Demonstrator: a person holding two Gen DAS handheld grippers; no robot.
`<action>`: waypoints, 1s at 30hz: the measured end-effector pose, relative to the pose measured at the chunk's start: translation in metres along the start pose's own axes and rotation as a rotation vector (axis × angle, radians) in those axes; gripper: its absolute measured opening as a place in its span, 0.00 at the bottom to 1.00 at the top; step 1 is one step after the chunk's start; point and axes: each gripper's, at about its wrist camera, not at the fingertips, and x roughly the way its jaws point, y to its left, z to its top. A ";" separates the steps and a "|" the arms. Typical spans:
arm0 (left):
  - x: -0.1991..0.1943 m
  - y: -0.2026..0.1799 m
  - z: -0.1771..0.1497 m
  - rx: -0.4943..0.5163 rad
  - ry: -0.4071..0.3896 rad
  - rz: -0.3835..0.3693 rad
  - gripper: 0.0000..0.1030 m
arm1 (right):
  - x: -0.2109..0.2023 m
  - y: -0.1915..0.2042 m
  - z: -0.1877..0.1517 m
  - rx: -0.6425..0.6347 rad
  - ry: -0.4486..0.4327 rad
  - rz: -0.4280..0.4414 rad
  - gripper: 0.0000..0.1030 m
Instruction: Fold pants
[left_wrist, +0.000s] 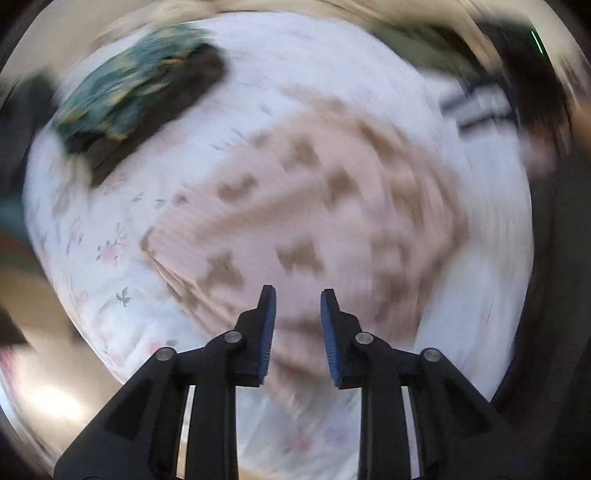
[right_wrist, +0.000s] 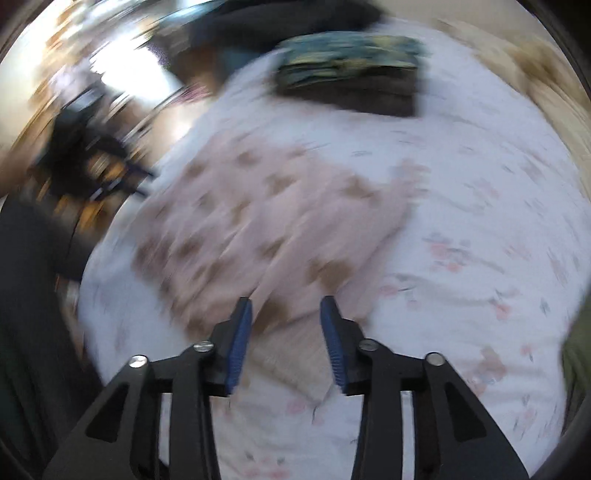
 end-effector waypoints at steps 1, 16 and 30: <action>0.002 0.002 0.008 -0.073 0.000 0.015 0.26 | 0.003 -0.007 0.005 0.079 -0.001 -0.009 0.43; 0.085 -0.042 -0.013 -0.175 0.219 0.063 0.26 | 0.071 -0.042 0.003 0.421 0.031 -0.091 0.00; 0.034 0.037 0.006 -0.369 0.088 0.052 0.67 | 0.033 -0.071 0.010 0.465 0.011 -0.076 0.48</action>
